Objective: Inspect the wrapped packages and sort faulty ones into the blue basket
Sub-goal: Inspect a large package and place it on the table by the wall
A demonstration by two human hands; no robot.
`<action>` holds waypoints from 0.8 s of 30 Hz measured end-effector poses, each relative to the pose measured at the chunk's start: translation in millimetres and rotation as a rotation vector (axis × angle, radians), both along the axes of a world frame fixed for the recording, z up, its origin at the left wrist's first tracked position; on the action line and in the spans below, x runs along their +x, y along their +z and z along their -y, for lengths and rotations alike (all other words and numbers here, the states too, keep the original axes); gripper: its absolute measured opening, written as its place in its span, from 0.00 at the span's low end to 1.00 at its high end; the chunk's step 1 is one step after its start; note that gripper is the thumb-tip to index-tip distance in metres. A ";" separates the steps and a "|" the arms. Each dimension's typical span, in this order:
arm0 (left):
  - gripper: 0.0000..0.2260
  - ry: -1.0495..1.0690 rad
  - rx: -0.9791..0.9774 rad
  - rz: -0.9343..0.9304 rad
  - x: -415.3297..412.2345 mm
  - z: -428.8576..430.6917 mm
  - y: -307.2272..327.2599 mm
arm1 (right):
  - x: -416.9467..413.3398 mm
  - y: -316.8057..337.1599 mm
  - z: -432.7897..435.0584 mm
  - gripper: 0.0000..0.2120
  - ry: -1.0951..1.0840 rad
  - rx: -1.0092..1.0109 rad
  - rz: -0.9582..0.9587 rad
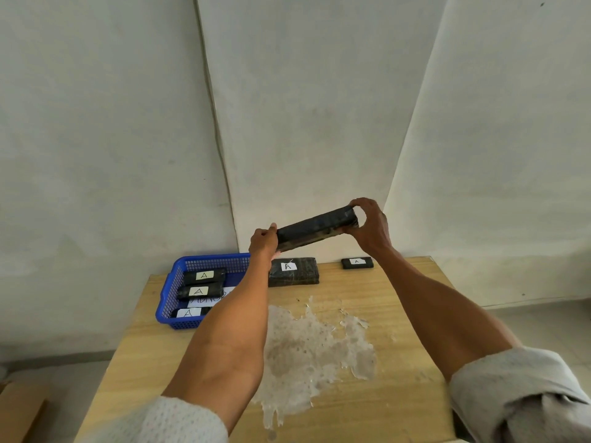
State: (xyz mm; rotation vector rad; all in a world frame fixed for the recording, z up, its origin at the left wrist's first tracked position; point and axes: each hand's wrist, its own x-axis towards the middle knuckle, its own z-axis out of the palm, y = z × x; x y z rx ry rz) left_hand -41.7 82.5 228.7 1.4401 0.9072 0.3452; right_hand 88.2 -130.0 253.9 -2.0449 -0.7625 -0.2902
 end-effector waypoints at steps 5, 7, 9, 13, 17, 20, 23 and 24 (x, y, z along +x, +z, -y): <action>0.11 -0.170 0.368 -0.039 2.3 6.7 -2.7 | -8.0 7.1 -5.4 0.27 0.079 0.045 -0.093; 0.13 -0.243 0.388 -0.006 3.6 9.0 -3.2 | -8.6 11.7 -9.4 0.27 0.105 0.047 -0.081; 0.21 -0.368 0.448 0.049 2.5 15.7 2.1 | -10.4 15.2 -13.1 0.26 0.142 0.002 -0.023; 0.30 -0.490 0.602 0.146 9.2 30.2 12.4 | -13.8 16.2 -20.1 0.25 0.209 -0.040 0.044; 0.33 -0.460 0.601 0.203 10.2 33.9 15.4 | -14.2 18.1 -21.3 0.28 0.209 -0.025 -0.003; 0.39 -0.431 0.557 0.253 4.6 35.2 15.2 | -3.4 18.5 -14.1 0.29 0.165 0.047 -0.139; 0.41 -0.405 0.578 0.287 1.5 37.4 15.0 | 5.2 15.7 -5.1 0.27 0.194 0.126 -0.329; 0.41 -0.413 0.592 0.290 0.1 38.7 15.8 | 6.0 14.5 -3.0 0.27 0.195 0.147 -0.358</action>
